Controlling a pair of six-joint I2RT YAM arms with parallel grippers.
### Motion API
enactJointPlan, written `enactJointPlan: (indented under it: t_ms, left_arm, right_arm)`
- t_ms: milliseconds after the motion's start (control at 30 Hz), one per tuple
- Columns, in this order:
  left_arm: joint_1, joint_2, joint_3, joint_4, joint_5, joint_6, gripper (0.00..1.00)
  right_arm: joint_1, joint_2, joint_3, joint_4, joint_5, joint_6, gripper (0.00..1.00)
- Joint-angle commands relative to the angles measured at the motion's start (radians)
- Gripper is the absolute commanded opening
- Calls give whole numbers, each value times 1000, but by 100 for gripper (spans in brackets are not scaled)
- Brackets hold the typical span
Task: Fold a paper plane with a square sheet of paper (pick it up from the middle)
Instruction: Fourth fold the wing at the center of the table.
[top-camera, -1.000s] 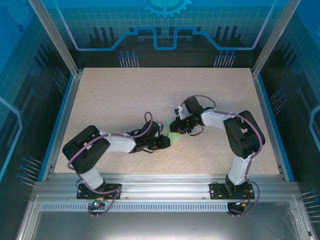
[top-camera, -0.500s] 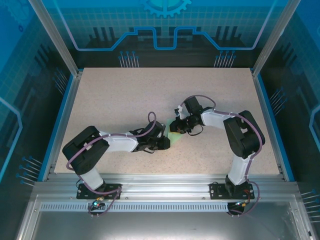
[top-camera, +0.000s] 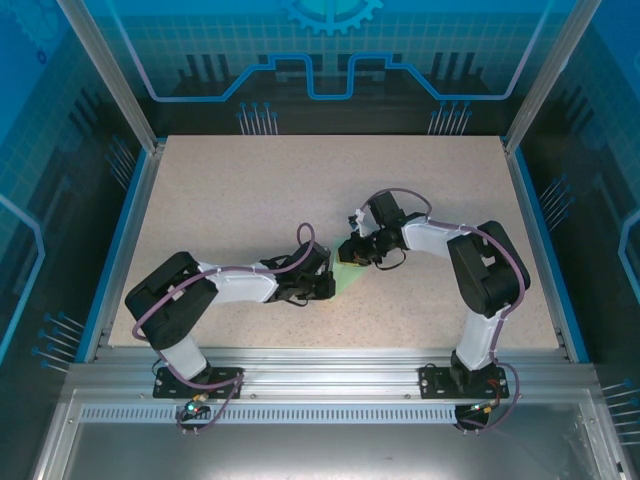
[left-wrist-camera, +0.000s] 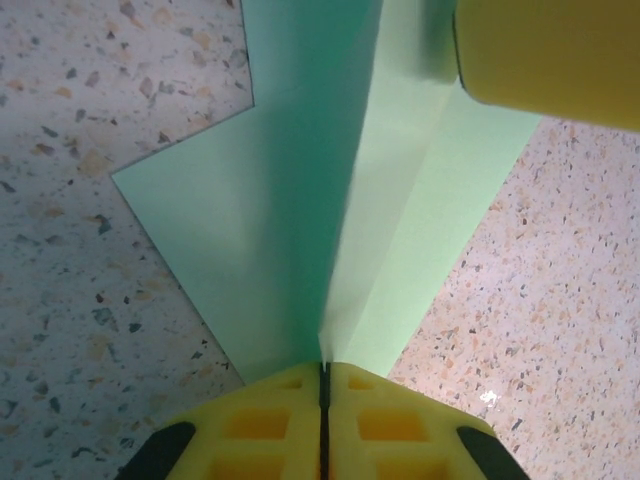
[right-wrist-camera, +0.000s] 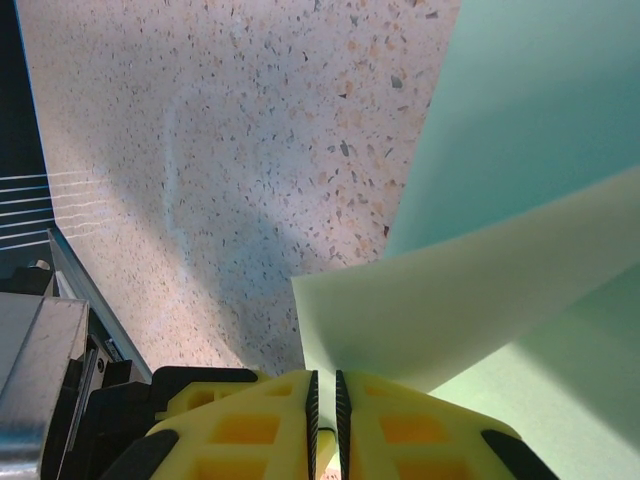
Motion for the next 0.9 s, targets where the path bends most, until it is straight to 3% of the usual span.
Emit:
enactJointPlan:
  t_ms: [0,667,867]
  left_arm:
    - [-2,18,14,-43,-17,17,6]
    - [39,21,-50,46,54,-39,1]
    - [40,7,-56,34,42,-43,8]
  right_arm:
    - [12,0,17,-24,-16,-8,16]
    - [21,72,44,11,-39,-2,16]
    - [21,102,58,4,-27,-5,15]
